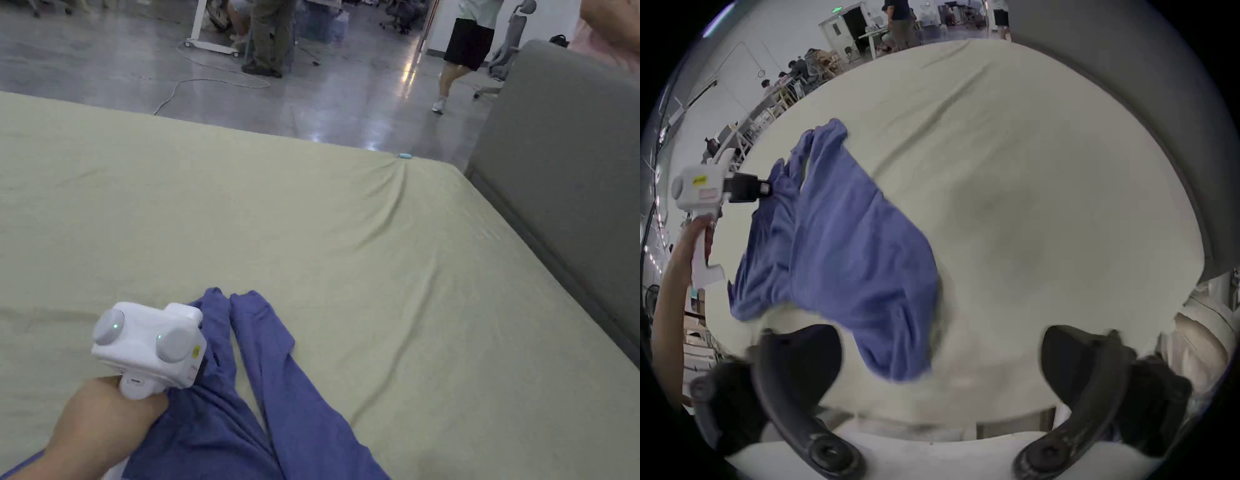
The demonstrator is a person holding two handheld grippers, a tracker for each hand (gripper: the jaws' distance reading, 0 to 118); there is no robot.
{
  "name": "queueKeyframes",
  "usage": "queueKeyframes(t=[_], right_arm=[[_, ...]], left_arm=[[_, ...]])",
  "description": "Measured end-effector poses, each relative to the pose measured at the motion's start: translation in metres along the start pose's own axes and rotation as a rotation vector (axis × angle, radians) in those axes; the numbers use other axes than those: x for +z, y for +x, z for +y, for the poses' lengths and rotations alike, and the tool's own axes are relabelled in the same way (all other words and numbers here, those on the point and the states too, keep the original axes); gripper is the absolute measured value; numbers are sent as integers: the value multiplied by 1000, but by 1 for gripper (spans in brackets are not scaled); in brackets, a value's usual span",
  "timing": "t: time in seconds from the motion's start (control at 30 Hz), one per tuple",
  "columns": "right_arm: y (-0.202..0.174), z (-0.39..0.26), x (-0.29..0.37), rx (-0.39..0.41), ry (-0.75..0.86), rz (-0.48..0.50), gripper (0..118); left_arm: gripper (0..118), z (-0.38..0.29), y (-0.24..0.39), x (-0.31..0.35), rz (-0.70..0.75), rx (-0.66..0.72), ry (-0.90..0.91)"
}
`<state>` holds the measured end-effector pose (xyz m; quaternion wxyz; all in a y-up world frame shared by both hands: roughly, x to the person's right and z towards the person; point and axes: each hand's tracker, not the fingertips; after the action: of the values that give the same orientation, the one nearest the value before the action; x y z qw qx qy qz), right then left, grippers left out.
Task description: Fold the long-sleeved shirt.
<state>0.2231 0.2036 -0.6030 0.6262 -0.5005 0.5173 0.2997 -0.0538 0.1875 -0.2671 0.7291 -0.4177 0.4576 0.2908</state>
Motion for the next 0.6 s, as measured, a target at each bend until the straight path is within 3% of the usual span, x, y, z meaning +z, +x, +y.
queueKeyframes(t=[0.1,0.13,0.2,0.23,0.27,0.3,0.37,0.4,0.47,0.6], right_arm=[[-10,14,-32,6,-26,23,114],[-18,16,-46,8,-89,11,106],[-25,12,-62,96,-184,-14,65],[-32,8,-66,128,-172,-31,59],[-39,6,-61,151,-101,-106,31],[-39,4,-50,165,-77,-66,1],[-37,4,-26,191,-22,-18,1],[-40,2,-15,156,-9,5,1],[-41,5,15,219,64,2,1],[-40,25,84,168,227,112,1]], left_arm=[[0,0,-13,28,-44,79,28],[0,0,-19,37,-61,105,37],[0,-3,-27,57,-60,117,57],[0,-5,-30,65,-55,115,61],[0,-8,-33,75,-58,116,68],[0,-11,-38,84,-67,120,69],[0,-20,-42,104,-82,154,70],[0,-24,-45,111,-80,162,65],[0,-29,-54,124,-90,180,66],[0,-29,-72,158,-156,286,91]])
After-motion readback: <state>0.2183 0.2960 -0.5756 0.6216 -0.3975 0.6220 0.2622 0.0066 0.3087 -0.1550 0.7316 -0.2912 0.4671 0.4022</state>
